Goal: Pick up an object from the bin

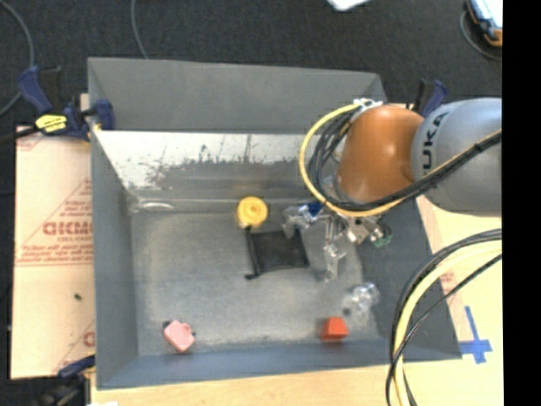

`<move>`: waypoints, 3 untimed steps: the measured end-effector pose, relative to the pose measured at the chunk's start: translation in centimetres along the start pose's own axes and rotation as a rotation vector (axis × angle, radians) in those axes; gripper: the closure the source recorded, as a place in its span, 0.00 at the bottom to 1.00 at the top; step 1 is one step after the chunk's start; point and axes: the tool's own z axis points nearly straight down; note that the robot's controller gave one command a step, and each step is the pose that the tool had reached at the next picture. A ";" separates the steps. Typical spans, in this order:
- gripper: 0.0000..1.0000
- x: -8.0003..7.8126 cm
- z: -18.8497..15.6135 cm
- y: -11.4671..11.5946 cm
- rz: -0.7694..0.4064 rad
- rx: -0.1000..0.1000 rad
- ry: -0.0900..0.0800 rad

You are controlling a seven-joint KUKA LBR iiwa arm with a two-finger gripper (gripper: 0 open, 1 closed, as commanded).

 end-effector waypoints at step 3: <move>1.00 -5.6 0.8 3.7 -0.433 0.001 -0.004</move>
Offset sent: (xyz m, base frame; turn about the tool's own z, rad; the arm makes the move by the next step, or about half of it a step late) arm -0.0163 0.0410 -0.0078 0.1117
